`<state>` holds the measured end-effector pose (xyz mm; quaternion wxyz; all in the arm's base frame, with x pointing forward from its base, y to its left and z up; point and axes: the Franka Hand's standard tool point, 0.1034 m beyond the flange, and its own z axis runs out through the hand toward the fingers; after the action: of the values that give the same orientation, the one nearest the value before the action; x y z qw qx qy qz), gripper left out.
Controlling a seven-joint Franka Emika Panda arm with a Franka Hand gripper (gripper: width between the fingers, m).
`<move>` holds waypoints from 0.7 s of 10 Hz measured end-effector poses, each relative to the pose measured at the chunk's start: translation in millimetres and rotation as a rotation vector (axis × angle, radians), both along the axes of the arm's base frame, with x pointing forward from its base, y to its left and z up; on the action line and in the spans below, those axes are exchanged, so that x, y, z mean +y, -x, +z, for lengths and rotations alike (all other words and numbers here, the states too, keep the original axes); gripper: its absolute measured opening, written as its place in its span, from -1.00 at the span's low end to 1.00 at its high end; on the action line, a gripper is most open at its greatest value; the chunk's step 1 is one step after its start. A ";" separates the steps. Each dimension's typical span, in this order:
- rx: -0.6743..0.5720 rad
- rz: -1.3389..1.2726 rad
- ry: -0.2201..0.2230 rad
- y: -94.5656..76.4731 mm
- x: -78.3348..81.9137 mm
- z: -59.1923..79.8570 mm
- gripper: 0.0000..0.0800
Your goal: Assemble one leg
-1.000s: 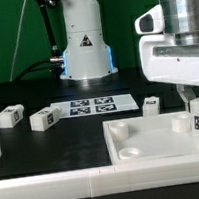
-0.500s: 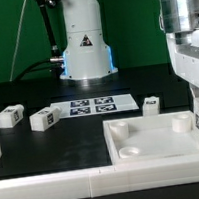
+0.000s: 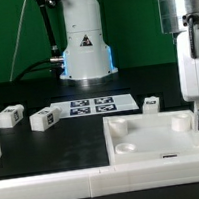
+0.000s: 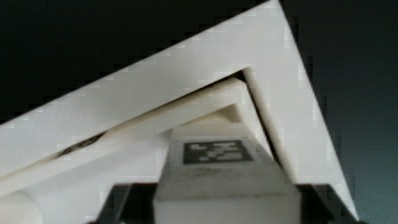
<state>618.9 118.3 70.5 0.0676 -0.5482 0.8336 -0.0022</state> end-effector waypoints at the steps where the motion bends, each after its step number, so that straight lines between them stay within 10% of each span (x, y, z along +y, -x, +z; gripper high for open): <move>1: -0.001 -0.023 -0.006 -0.3 -1.5 -0.1 -0.27; 3: -0.006 0.007 -0.002 -0.7 -2.2 0.2 -0.27; 7: -0.021 0.216 0.024 -1.3 -5.6 -0.1 0.59</move>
Offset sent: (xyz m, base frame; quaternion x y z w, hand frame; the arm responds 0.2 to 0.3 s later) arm 0.0000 0.0000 0.0000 0.0000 0.0000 0.0000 1.0000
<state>620.2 112.7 70.4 0.0695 -0.6355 0.7689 -0.0106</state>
